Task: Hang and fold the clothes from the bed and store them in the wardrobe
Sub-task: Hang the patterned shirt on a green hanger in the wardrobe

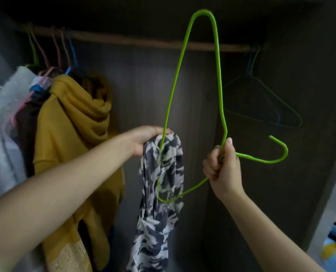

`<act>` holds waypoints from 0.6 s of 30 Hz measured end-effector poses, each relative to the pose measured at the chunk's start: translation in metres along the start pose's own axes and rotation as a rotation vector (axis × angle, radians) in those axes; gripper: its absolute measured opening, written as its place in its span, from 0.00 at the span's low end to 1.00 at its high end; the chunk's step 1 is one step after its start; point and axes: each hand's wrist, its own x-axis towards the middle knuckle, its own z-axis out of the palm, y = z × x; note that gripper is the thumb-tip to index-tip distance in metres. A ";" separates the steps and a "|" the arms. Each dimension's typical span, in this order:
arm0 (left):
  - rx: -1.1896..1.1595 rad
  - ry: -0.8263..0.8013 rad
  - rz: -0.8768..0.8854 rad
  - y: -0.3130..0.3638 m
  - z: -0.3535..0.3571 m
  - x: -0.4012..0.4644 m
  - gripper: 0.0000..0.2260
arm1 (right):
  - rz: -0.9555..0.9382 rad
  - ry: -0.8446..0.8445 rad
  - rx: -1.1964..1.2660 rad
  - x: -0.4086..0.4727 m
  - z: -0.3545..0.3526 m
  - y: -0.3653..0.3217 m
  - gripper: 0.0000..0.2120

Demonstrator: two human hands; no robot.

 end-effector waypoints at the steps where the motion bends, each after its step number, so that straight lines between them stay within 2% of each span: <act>1: 0.000 -0.018 0.016 0.012 -0.006 -0.004 0.20 | 0.013 -0.001 0.003 -0.002 0.002 0.003 0.27; 2: 0.008 -0.031 0.032 0.023 -0.012 -0.009 0.21 | 0.031 -0.003 -0.004 -0.004 0.003 0.007 0.27; 4: 0.065 -0.066 0.057 0.043 -0.021 -0.022 0.16 | 0.057 -0.031 -0.072 -0.009 0.003 0.015 0.27; 7: 0.239 -0.100 0.085 0.059 -0.036 -0.038 0.08 | 0.035 -0.124 -0.438 -0.012 0.006 0.026 0.28; 9: 0.349 -0.043 0.156 0.059 -0.049 -0.036 0.06 | 0.054 -0.190 -0.675 -0.009 0.009 0.025 0.29; 12: 0.509 0.177 0.170 0.034 -0.071 -0.028 0.10 | 0.139 -0.222 -0.823 -0.002 0.006 0.004 0.26; 14: 0.494 0.247 0.090 0.003 -0.092 -0.018 0.09 | 0.212 -0.263 -0.997 0.002 0.001 -0.011 0.29; 18: 0.333 0.196 -0.026 -0.044 -0.106 0.005 0.07 | 0.362 -0.303 -1.247 0.006 -0.012 -0.030 0.28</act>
